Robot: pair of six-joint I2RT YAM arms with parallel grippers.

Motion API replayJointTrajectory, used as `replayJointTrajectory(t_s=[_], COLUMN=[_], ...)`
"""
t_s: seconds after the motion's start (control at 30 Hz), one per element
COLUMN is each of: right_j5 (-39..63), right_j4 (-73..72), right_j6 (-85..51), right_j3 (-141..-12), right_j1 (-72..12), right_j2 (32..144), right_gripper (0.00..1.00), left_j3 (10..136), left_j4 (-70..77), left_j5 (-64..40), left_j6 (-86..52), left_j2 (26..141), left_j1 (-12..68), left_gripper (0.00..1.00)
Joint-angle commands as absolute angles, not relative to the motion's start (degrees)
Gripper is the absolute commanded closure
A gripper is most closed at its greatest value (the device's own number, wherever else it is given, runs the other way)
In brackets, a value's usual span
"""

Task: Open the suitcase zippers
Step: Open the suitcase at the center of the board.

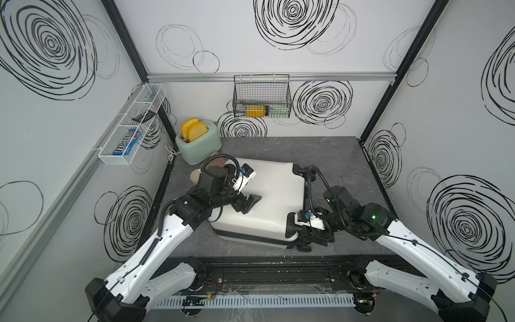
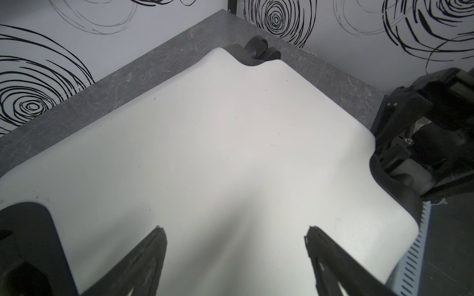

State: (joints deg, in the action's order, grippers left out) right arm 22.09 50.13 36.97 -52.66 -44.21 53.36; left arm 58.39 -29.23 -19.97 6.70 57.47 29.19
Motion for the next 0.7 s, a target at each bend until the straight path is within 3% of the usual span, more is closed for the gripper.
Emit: replayJointTrajectory(t_s=[0.0, 0.07, 0.13, 0.37, 0.53, 0.67], right_j5=[18.39, 16.95, 17.49, 16.77, 17.97, 23.1], right_j4=[47.91, 46.33, 44.16, 33.4, 31.68, 26.79], right_j6=[33.73, 30.49, 27.05, 14.27, 5.56, -4.13], right_j3=[-53.74, -56.35, -60.33, -70.23, -77.47, -78.75], right_j1=[-44.82, -44.82, -44.49, -43.15, -37.86, -30.87], right_j2=[53.9, 53.34, 52.33, 51.0, 54.24, 54.69], right_gripper=[0.41, 0.68, 0.81, 0.96, 1.0, 1.0], left_j3=[58.0, 58.63, 59.87, 65.5, 68.82, 71.11], left_j4=[-26.11, -26.63, -27.64, -31.74, -33.87, -37.04], left_j5=[-20.95, -19.87, -17.67, -4.28, 5.05, 6.54], left_j6=[5.54, 5.46, 5.19, -0.33, -4.3, -5.91], left_j2=[56.02, 55.78, 55.46, 54.43, 52.23, 52.22], left_j1=[28.74, 28.81, 28.65, 28.36, 26.96, 24.73], left_gripper=[0.11, 0.11, 0.11, 0.1, 0.09, 0.08])
